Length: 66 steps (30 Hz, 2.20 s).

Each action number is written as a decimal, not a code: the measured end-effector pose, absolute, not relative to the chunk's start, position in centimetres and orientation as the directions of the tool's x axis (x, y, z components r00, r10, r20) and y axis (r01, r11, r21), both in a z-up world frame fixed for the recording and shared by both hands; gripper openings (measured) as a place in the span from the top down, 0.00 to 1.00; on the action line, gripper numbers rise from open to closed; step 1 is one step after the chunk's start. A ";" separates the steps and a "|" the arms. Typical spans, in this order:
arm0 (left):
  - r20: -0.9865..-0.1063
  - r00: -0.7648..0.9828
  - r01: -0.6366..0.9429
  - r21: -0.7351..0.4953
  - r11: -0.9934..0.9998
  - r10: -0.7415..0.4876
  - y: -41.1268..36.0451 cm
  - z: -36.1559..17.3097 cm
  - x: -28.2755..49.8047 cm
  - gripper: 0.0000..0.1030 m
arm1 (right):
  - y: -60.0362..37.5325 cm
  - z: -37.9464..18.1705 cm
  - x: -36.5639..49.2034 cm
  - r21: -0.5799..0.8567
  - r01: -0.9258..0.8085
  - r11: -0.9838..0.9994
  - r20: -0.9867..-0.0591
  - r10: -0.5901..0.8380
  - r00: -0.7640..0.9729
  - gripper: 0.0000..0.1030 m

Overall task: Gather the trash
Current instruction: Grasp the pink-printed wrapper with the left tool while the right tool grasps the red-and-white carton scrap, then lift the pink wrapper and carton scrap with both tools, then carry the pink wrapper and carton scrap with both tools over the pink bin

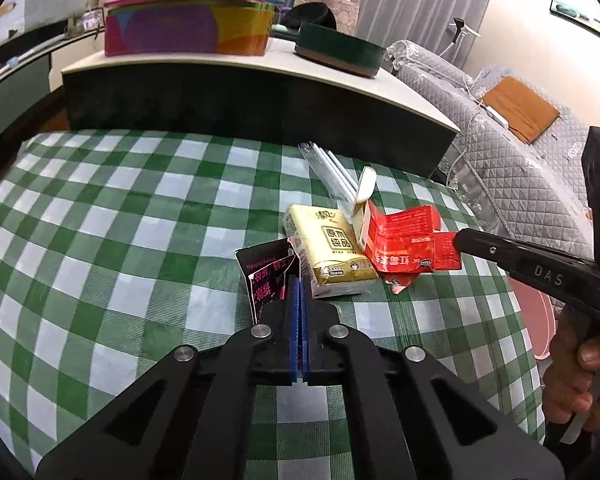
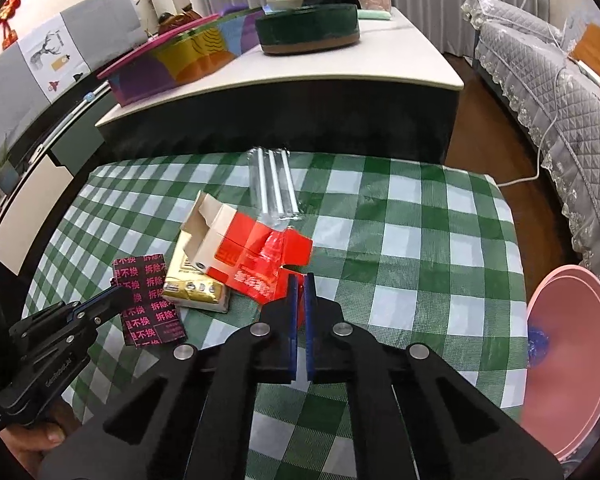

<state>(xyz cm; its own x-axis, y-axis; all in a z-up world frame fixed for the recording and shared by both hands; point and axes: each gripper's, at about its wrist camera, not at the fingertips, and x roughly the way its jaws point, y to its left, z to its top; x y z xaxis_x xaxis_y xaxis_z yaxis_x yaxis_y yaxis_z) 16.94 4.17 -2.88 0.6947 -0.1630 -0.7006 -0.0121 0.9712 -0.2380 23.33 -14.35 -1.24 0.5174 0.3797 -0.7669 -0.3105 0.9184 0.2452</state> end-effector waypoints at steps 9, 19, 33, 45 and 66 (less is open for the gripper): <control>-0.672 0.727 -0.008 -0.214 0.977 -0.141 4.3 -1.2 15.8 1.00 | -14.0 -0.3 22.4 0.230 -0.330 0.916 -0.751 0.382 0.538 1.00; -0.660 0.734 0.009 -0.223 0.975 -0.158 4.2 -0.5 15.4 1.00 | -13.9 -1.8 23.1 0.225 -0.294 0.929 -0.778 0.353 0.520 0.47; -0.651 0.741 0.015 -0.229 0.973 -0.164 4.6 -0.1 15.5 1.00 | -13.4 -2.2 23.5 0.231 -0.297 0.926 -0.779 0.359 0.514 0.96; -0.627 0.761 0.046 -0.204 0.978 -0.166 2.9 1.2 15.1 1.00 | -15.4 1.3 21.0 0.238 -0.334 0.912 -0.715 0.398 0.575 0.98; -0.594 0.782 0.114 -0.165 0.980 -0.191 -1.5 3.3 13.9 1.00 | -21.5 5.3 16.7 0.221 -0.313 0.924 -0.639 0.380 0.669 0.98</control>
<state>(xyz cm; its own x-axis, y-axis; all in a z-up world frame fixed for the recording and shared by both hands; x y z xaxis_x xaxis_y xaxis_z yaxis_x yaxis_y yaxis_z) 13.93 -1.50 3.34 0.7816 -0.1908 -0.5939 0.1139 0.9797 -0.1649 16.68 -21.53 5.33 0.6688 0.3795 -0.6393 -0.3128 0.9237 0.2212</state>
